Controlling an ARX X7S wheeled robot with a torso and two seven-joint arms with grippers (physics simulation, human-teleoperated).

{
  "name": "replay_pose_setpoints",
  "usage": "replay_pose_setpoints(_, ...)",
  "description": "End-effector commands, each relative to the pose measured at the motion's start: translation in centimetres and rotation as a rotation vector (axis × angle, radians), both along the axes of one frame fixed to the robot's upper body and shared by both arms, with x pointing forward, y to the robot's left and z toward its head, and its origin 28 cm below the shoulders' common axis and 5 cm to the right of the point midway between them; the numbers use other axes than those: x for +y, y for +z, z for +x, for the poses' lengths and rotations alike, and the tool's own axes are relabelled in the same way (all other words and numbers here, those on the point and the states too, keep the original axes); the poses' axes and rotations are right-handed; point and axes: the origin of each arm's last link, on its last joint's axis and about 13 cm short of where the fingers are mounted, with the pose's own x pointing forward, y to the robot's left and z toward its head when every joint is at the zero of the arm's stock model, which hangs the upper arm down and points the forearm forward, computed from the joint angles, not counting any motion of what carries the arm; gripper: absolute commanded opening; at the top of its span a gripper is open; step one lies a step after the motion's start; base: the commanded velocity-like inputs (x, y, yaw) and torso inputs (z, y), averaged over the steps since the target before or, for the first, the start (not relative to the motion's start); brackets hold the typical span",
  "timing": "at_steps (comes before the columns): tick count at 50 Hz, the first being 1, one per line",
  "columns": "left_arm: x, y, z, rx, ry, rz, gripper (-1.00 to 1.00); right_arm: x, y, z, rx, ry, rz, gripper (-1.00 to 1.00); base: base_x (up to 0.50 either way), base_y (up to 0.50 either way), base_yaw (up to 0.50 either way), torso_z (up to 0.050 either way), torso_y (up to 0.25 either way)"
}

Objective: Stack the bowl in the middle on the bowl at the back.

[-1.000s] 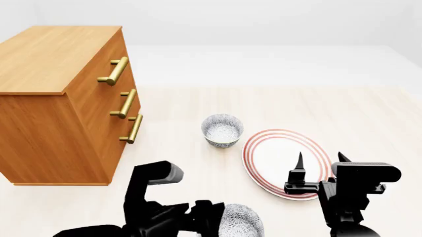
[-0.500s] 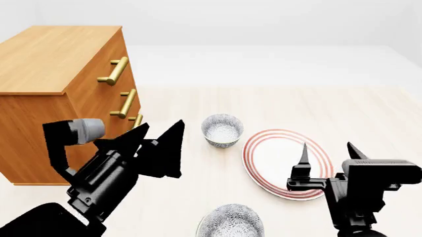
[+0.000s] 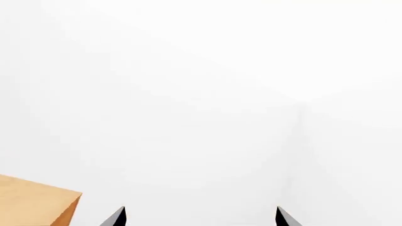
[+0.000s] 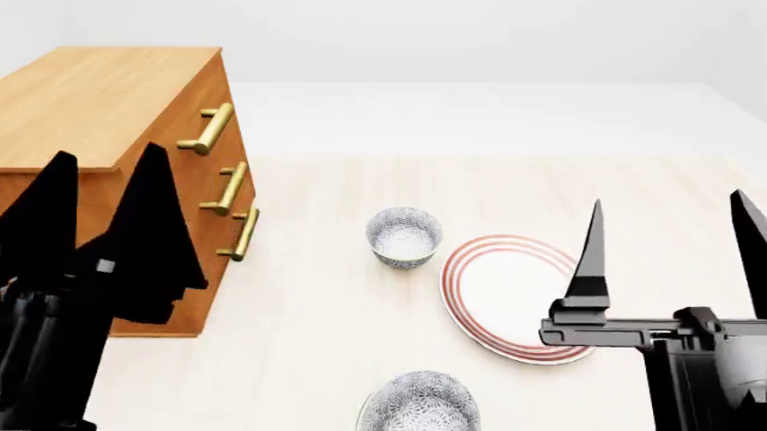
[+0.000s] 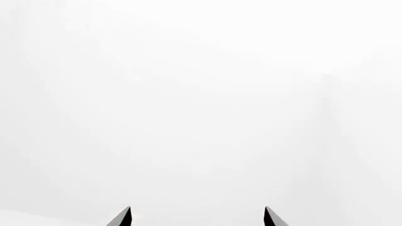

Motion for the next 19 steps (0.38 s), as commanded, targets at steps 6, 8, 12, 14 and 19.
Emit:
replay_pose_setpoints(6,1.0,0.4,-3.4,-0.199,0.127,0.010,1.00,-1.3,0.7,-4.7,-0.131,-0.058,-0.021,1.00,0.00,0.00,0.00,0.000,0.000)
replay_pose_setpoints(8,1.1,0.4,-3.7,-0.209,0.129,0.007,1.00,-1.3,0.6,-4.7,-0.139,-0.065,-0.024,1.00,0.00,0.00,0.00,0.000,0.000)
replay_pose_setpoints(12,1.2,0.3,-3.8,-0.219,0.140,0.002,1.00,-1.3,0.4,-4.7,-0.152,-0.075,-0.032,1.00,0.00,0.00,0.00,0.000,0.000)
replay_pose_setpoints(14,1.2,0.1,-3.8,-0.220,0.140,-0.003,1.00,-1.4,0.5,-4.8,-0.163,-0.076,-0.031,1.00,0.00,0.00,0.00,0.000,0.000)
replay_pose_setpoints(19,1.1,-0.1,-3.8,-0.233,0.141,-0.010,1.00,-1.4,0.2,-5.0,-0.176,-0.078,-0.033,1.00,0.00,0.00,0.00,0.000,0.000)
